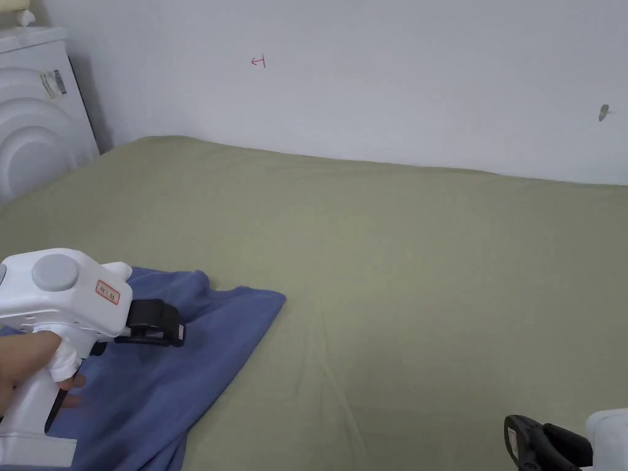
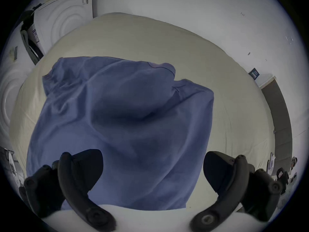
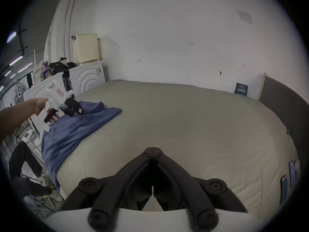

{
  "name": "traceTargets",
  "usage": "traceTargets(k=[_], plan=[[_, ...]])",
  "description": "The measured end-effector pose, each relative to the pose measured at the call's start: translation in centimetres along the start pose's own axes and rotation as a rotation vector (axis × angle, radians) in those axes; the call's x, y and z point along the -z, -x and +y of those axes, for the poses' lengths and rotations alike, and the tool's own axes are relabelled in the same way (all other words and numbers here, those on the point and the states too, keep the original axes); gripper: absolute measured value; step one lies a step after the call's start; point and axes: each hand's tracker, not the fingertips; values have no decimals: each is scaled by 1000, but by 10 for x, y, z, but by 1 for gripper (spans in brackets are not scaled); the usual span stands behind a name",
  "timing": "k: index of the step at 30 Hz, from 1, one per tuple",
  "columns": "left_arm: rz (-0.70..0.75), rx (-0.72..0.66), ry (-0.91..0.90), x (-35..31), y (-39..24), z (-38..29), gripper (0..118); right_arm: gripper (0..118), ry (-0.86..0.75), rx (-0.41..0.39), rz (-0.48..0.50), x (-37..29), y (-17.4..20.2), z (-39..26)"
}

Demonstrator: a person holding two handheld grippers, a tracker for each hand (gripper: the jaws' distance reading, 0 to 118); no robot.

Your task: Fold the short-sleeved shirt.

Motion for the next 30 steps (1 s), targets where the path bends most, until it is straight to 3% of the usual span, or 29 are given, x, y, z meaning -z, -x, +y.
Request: traceTargets(k=[7,9,11,12,13,14,17,20,21,27,30], plan=[[20,105,50,53,-24,4,118,1,16,-7,8,-5,0,-4],[93,151,109,69,-31,5,114,1,28,-8,3,-7,0,-7],[236,200,87,71,-39,2,91,1,30,-5,-1,-12,-2,-10],[179,172,71,62,-40,3,80,1,30,3,-5,-16,-3,-12],[130,146,47,54,-41,6,48,1,29,10,-6,-19,-4,-14],[131,150,20,46,-42,10,0,1,28,19,-7,-22,-5,-15],[93,166,24,19,-45,23,0,1,31,35,0,-29,-8,-18],[162,314,24,-13,-80,24,0,1,31,48,-5,-37,-12,-19],[147,288,13,-27,-94,25,0,1,29,58,-4,-40,-15,-18],[-58,429,-95,-65,-194,54,0,1,-12,96,-21,-69,-27,-16],[-154,560,-101,-47,-256,84,0,1,-25,112,-35,-86,-35,-16]])
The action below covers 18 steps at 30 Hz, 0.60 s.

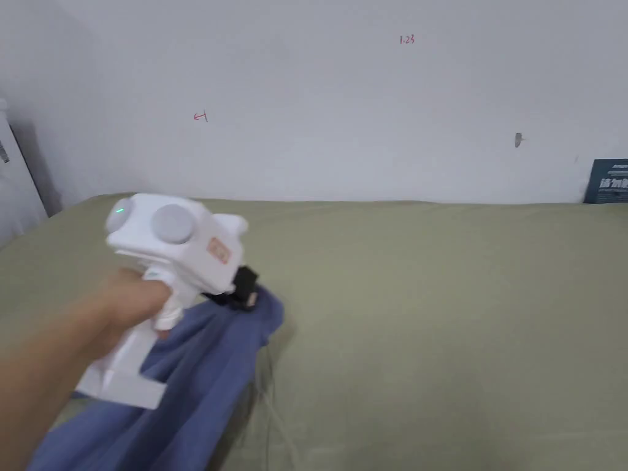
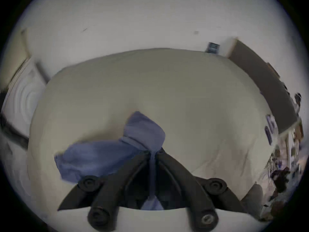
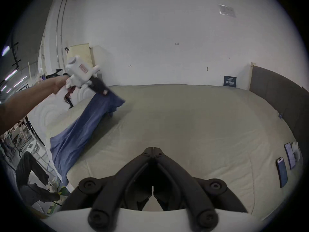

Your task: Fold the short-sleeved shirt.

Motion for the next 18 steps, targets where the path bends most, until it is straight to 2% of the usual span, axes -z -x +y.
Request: traceTargets(k=[1,2,5,7,9,11,15,18], plan=[[-38,38,-16,5,-21,14,0,1,-4,6,-5,-6,-3,0],[-88,82,-26,-5,-76,12,0,1,-14,17,-20,-13,-7,0],[-232,209,-27,6,-181,27,0,1,-24,30,-60,-34,-20,-1],[-321,292,-23,41,-227,62,0,1,-26,26,-121,-49,-30,-4],[-407,376,-2,59,-285,66,0,1,-20,45,-161,-62,-42,-9],[-472,449,41,62,-353,43,0,1,-5,72,-196,-73,-54,-14],[-482,539,101,87,-429,19,0,1,9,95,-255,-86,-69,-23],[-448,547,107,102,-439,11,2,1,5,111,-264,-94,-74,-25]])
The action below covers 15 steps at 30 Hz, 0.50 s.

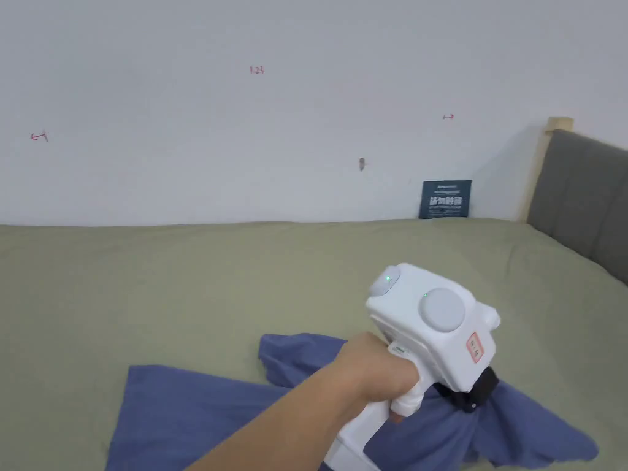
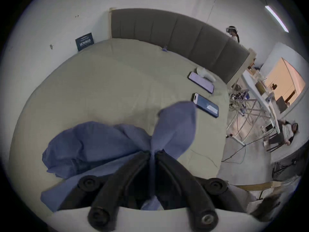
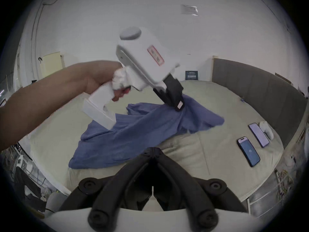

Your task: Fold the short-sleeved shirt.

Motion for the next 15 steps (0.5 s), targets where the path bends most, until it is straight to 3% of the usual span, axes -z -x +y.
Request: traceTargets(k=[1,2,3,4,7,9,10,12,13,14,15], plan=[[-10,-22,-5,1,6,-3,13,1,-2,0,-1,-1,-1,0],[-33,-84,-34,2,11,-7,44,1,-3,-2,2,-2,-1,0],[-57,-168,-54,0,20,-11,89,1,-3,-4,4,-1,-1,1],[-77,-242,-65,-3,35,-15,108,1,-4,-5,6,-1,-1,2],[-86,-365,-155,-26,57,-29,111,1,-12,2,19,-2,3,4],[-70,-385,-178,-50,72,-38,108,1,-13,3,32,-2,8,6],[-59,-386,-201,-66,76,-46,96,1,-11,-3,36,-2,11,7],[-23,-384,-252,-109,85,-65,46,1,-13,-24,49,-4,17,9],[24,-372,-291,-133,86,-80,33,1,-15,-30,58,-5,19,10],[107,-357,-332,-154,84,-99,33,1,-20,-31,63,-6,21,11],[211,-339,-384,-177,80,-121,0,1,-25,-34,71,-8,22,13]])
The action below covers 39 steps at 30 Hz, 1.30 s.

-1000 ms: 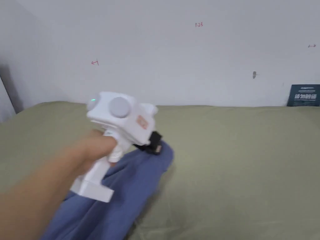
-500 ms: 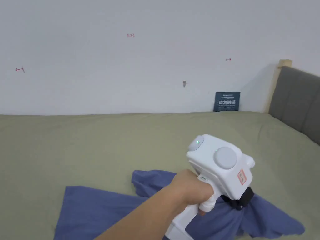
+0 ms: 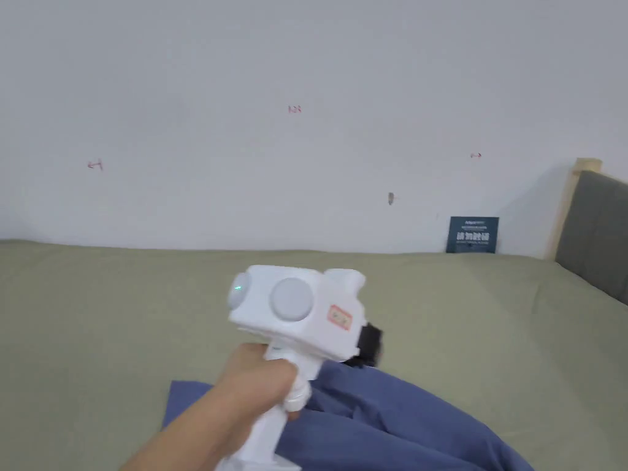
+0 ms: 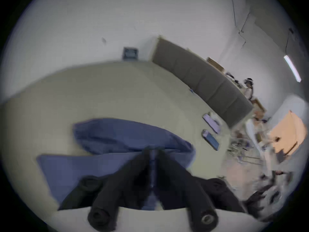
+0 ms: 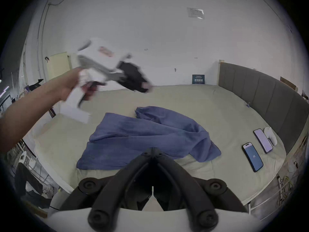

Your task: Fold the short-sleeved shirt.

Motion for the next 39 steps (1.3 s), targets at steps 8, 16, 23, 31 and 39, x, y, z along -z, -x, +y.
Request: traceTargets(k=[8,16,23,31,39], plan=[[501,-215,-219,-195,23,-145,0,1,-65,-36,3,-1,5,21],[749,-436,-429,-258,-21,-273,0,1,-99,-69,-54,17,5,29],[747,-373,-377,-243,-32,-278,0,1,-84,-45,-82,17,-3,16],[639,-328,-301,-203,23,-210,0,1,-71,-18,-101,23,-18,19],[486,-262,33,-91,158,-63,0,1,-25,6,-121,50,-38,24]])
